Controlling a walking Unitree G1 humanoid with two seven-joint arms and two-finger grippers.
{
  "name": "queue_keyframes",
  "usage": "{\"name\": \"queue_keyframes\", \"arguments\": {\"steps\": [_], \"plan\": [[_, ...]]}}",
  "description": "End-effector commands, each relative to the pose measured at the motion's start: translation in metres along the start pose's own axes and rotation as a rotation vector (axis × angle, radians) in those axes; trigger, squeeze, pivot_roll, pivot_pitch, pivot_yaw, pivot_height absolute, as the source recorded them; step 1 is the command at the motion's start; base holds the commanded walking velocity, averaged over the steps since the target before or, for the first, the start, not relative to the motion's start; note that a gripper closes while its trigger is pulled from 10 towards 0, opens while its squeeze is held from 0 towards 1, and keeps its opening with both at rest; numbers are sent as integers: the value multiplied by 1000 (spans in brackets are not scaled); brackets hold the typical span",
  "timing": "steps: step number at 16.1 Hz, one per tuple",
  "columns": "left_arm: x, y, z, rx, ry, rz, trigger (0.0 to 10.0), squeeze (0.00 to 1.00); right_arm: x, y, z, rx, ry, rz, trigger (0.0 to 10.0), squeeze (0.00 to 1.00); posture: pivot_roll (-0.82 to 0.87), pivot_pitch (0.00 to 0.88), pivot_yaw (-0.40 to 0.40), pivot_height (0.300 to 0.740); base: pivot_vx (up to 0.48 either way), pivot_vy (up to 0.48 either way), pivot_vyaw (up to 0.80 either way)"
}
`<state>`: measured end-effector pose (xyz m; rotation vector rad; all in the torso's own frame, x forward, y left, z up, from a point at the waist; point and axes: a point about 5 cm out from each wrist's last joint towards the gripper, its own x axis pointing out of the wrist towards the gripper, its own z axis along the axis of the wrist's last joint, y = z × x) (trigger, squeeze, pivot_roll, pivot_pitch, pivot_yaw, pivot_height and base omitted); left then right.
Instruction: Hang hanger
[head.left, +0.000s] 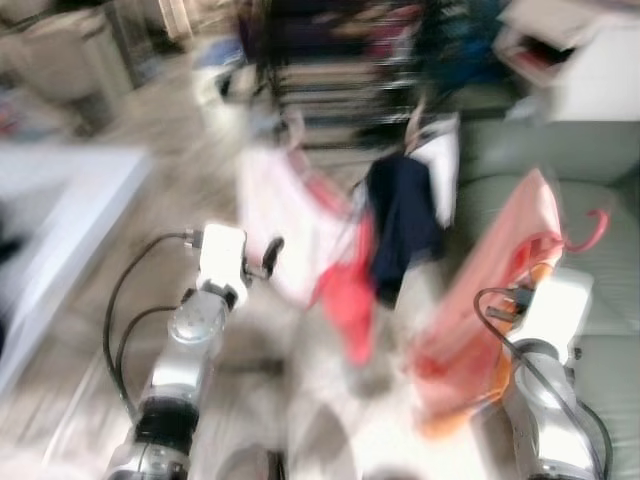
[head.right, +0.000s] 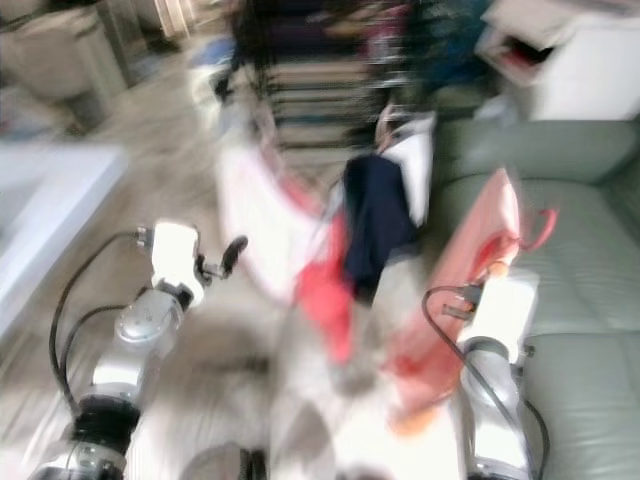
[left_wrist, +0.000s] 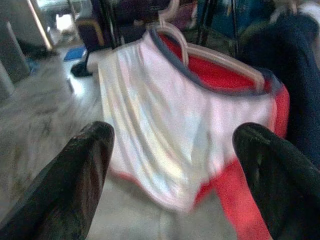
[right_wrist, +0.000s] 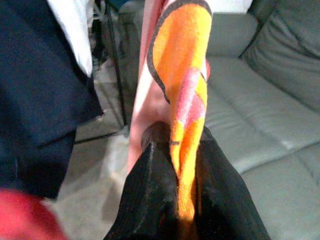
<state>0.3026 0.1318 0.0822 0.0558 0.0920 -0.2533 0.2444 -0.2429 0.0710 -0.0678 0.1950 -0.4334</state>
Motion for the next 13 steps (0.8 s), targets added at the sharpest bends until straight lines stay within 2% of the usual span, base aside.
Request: {"name": "queue_keyframes", "arguments": {"steps": [1,3,4,10,13], "plan": [[3,-1,6,16,-16,-11,10000,0,0,-1,2,5,-5,-16,10000,0,-91,27,35,740,-289,0,0],[3,0,7,14,-20,-10,10000,0,-1,4,3,-3,-4,3,10000,0,-88,27,35,740,-141,0,0],[3,0,7,9,-24,-7,10000,0,0,11,7,-47,-28,44,10000,0,-86,27,32,740,0,0,800],[3,-2,6,-13,-14,-15,10000,0,5,17,11,-54,-33,90,10000,0,-84,19,19,740,0,0,800],[4,-3,6,-2,-15,-17,10000,0,6,28,15,-64,-51,146,10000,0,-81,11,14,740,0,0,800]]}}
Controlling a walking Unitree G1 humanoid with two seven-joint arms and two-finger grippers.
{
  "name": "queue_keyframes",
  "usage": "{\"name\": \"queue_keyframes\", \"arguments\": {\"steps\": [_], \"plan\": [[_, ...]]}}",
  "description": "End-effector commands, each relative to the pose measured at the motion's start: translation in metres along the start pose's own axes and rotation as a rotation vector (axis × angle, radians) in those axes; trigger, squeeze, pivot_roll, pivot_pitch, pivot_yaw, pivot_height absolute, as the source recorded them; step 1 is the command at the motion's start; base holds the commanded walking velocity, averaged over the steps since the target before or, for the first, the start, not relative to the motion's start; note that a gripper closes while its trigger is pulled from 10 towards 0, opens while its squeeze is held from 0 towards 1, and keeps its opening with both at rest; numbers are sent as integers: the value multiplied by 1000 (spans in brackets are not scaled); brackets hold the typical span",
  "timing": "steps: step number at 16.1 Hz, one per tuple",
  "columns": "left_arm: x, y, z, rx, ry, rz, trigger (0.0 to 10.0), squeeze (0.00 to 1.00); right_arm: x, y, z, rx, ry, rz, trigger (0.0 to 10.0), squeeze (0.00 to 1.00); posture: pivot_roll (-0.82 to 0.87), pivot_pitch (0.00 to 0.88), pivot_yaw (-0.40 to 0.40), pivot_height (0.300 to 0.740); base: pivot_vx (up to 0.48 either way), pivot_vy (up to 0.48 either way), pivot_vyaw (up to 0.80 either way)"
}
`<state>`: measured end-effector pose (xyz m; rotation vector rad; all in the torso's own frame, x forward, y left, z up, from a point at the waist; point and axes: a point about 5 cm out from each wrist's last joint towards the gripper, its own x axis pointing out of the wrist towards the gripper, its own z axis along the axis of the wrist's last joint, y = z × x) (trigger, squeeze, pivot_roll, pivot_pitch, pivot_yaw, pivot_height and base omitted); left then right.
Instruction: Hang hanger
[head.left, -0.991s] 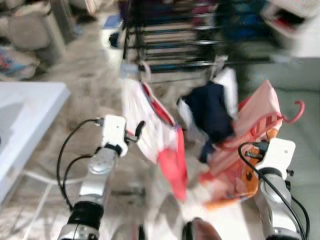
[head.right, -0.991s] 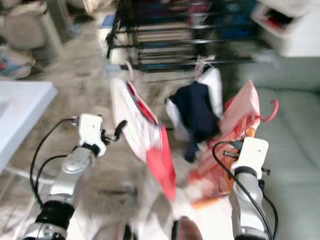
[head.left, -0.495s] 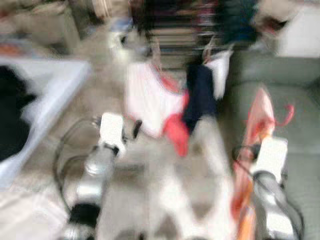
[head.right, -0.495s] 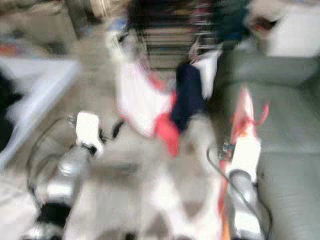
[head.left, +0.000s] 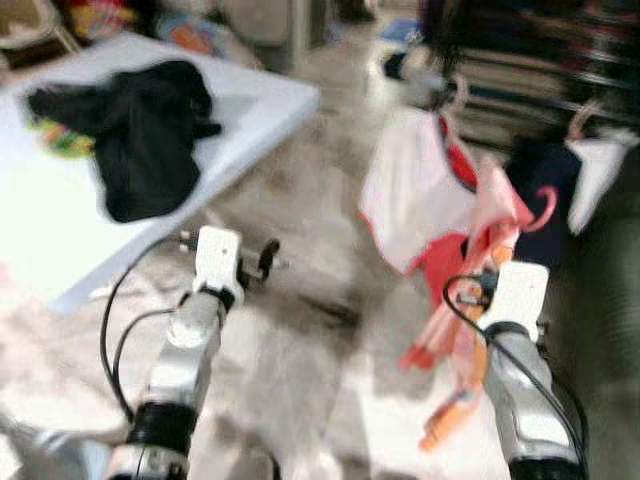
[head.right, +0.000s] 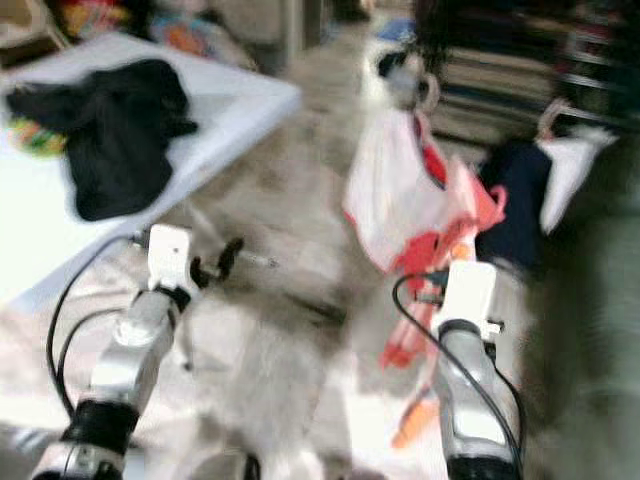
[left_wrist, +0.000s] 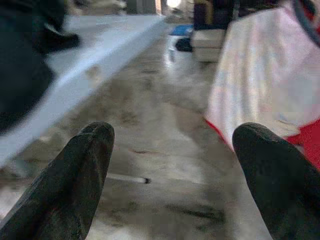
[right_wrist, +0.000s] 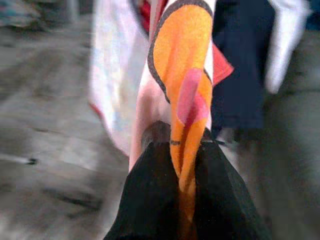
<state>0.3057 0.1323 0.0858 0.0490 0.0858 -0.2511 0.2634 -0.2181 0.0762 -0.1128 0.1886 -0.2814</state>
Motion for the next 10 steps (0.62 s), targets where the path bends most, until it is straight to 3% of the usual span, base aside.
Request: {"name": "queue_keyframes", "arguments": {"steps": [1,7,10], "plan": [[2,-4,2,6,-7,-16,10000,0,1,-1,6,-17,-33,10,10000,0,-80,11,14,740,0,0,800],[3,-5,2,3,-7,-9,10000,0,0,16,16,-87,-112,163,10000,0,-81,4,8,740,0,0,800],[11,-4,7,-1,-21,8,10000,0,7,21,25,-105,-154,221,10000,0,-90,0,0,740,0,0,800]]}}
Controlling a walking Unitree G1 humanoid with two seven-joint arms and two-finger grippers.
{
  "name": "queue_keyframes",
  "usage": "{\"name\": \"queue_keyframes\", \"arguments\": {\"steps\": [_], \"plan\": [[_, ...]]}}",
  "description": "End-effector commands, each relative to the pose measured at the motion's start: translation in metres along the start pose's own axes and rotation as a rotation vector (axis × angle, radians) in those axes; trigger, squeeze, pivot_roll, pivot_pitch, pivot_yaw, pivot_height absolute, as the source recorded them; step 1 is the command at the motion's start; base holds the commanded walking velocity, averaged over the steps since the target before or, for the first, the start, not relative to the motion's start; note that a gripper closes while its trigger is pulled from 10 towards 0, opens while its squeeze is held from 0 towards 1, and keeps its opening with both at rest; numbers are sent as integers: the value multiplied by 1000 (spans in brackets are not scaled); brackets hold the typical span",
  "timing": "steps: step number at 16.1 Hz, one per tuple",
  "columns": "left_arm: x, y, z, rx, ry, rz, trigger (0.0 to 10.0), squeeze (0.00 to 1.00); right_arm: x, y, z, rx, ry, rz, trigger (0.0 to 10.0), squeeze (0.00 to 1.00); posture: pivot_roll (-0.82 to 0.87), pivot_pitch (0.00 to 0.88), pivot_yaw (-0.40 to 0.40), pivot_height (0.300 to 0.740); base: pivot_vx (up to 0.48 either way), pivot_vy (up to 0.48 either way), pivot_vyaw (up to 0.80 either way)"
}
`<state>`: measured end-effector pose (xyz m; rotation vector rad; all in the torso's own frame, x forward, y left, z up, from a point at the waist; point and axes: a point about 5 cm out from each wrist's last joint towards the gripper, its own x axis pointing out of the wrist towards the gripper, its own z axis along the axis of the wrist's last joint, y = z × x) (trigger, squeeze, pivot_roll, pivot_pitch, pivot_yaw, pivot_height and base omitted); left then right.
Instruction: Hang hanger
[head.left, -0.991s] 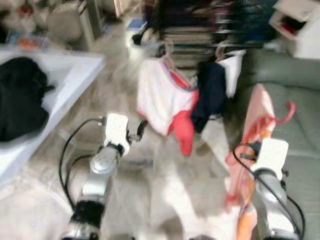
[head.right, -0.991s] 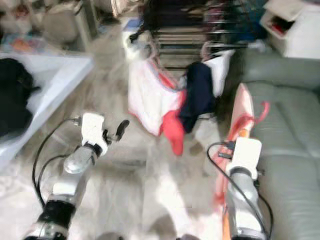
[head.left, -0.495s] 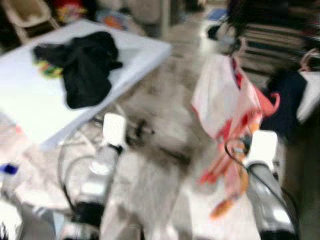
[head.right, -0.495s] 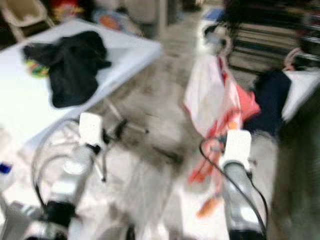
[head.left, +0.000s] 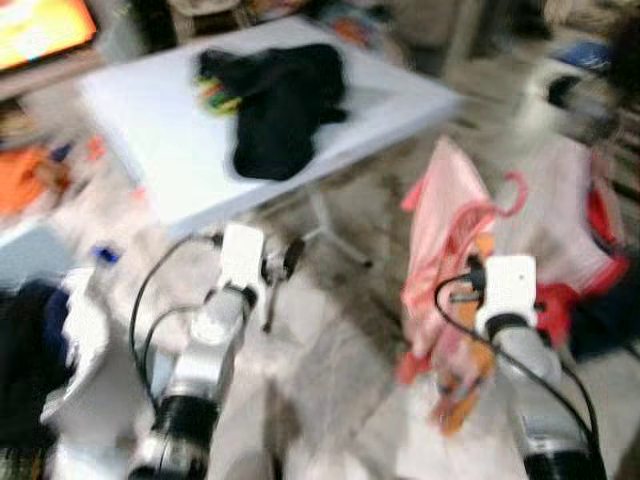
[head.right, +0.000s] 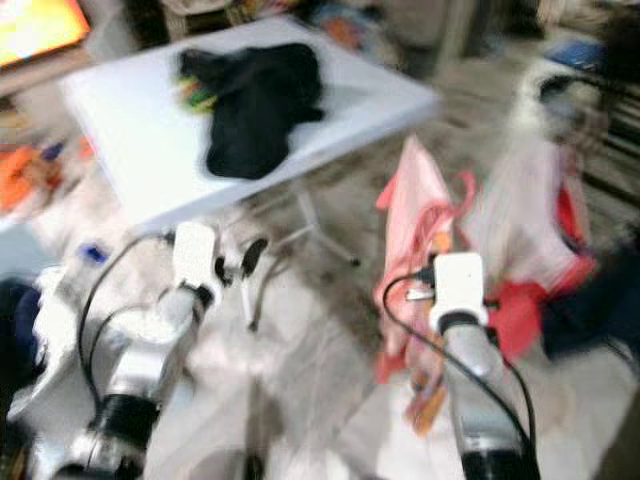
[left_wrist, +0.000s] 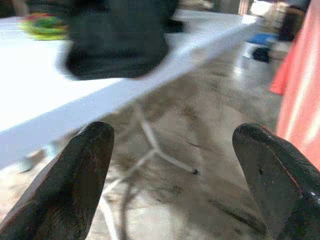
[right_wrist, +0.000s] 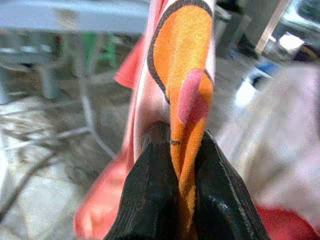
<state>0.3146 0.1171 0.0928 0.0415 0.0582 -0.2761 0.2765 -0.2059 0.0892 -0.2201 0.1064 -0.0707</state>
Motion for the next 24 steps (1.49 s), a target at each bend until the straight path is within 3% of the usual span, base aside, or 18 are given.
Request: {"name": "queue_keyframes", "arguments": {"steps": [1,5,8,10,14,16,19,21,24], "plan": [[3,11,2,0,-3,50,10000,0,8,8,13,5,-64,43,10000,0,-88,0,-1,740,0,0,800],[21,9,28,-15,-36,118,10000,0,26,4,28,5,-128,72,10000,0,-53,0,19,740,0,0,800],[30,-4,32,57,-22,84,10000,0,44,8,35,3,-158,95,10000,0,-33,0,21,740,0,0,800],[28,-9,27,88,-14,52,10000,0,45,12,34,28,-152,118,10000,0,-26,0,3,740,0,0,800],[10,-2,2,120,63,15,10000,0,24,17,20,46,-124,282,10000,0,-3,0,-29,740,0,0,800],[11,-1,-3,132,86,0,10000,0,16,30,40,47,-170,468,10000,0,-27,23,-12,740,0,0,328],[14,-5,2,137,71,-21,10000,0,9,35,63,84,-219,558,10000,0,-54,41,12,740,0,0,0],[18,-21,4,105,62,-90,10000,0,-12,42,84,121,-240,717,10000,0,-72,71,28,740,0,0,0],[18,-34,4,125,51,-149,10000,0,-32,48,93,177,-209,847,10000,0,-74,75,28,740,0,0,0]]}}
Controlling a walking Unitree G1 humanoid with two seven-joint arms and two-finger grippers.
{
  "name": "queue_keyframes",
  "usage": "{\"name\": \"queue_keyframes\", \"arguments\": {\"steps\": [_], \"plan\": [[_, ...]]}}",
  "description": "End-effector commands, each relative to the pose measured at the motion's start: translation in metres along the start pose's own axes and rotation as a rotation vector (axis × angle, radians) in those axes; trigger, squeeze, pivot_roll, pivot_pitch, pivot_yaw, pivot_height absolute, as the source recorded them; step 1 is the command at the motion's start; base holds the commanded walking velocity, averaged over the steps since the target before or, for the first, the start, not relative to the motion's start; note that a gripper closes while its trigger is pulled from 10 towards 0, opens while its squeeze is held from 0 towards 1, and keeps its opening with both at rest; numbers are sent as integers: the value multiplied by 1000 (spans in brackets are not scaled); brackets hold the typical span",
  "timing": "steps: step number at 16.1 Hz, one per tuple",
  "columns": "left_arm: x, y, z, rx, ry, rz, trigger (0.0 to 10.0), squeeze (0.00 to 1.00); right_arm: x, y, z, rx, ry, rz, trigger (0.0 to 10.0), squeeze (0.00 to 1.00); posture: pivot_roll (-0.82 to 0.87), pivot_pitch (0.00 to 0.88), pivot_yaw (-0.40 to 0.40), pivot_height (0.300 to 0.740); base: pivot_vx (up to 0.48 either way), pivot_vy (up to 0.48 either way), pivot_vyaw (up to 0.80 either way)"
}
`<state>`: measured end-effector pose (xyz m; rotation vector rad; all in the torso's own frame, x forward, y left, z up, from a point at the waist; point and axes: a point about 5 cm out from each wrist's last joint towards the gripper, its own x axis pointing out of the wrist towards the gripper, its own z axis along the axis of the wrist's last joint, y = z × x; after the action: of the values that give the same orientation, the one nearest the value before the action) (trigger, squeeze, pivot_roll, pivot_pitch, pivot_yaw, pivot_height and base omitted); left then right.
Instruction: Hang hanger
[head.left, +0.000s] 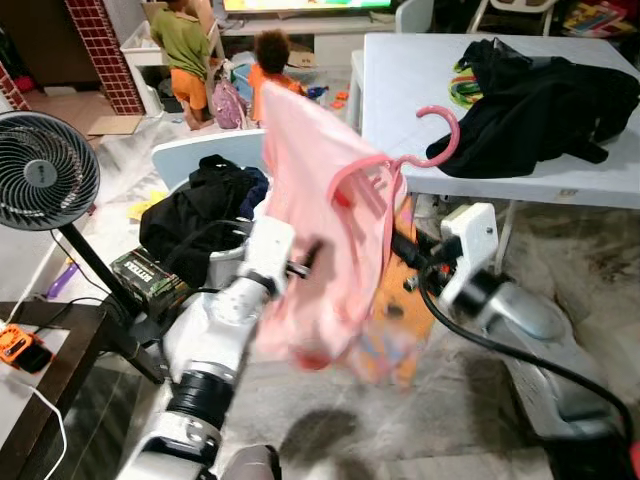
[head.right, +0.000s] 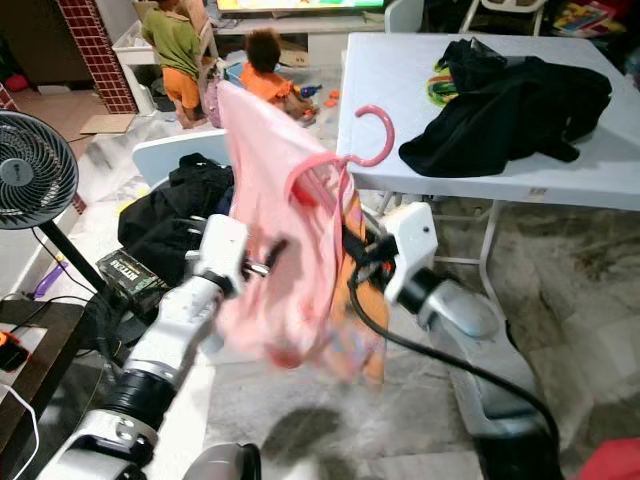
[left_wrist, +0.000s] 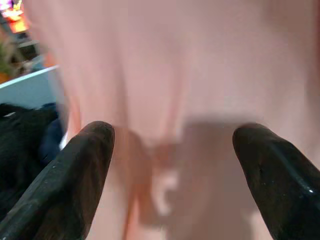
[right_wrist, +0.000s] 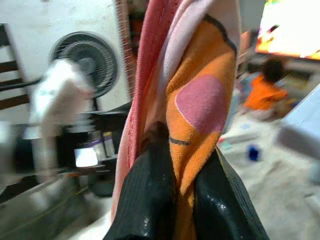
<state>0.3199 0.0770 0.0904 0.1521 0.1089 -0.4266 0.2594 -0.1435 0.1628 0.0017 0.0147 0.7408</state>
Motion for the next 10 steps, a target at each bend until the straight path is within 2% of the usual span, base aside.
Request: {"name": "queue_keyframes", "arguments": {"steps": [1,3,4,6,7,8,10], "plan": [[3,-1,7,29,-23,-17,10000,0,0,15,12,12,-16,100,10000,0,-74,75,28,740,0,0,0],[8,-4,13,20,-39,-24,10000,0,1,18,12,-7,-6,111,10000,0,-79,73,22,740,0,0,0],[12,-7,17,15,-49,-29,10000,0,7,19,11,-37,7,103,10000,0,-83,70,16,740,0,0,0],[14,-10,21,7,-58,-33,10000,0,16,15,7,-146,33,57,10000,0,-83,70,15,740,0,0,0],[13,-13,19,4,-54,-37,10000,0,23,4,7,-243,39,-54,10000,0,-76,68,15,740,0,0,0],[11,-15,16,7,-47,-42,10000,0,29,-3,15,-267,-8,-134,10000,0,-76,68,15,740,0,0,0],[9,-15,13,9,-40,-43,10000,0,34,-9,25,-281,-70,-208,10000,0,-67,74,11,740,0,0,0]]}}
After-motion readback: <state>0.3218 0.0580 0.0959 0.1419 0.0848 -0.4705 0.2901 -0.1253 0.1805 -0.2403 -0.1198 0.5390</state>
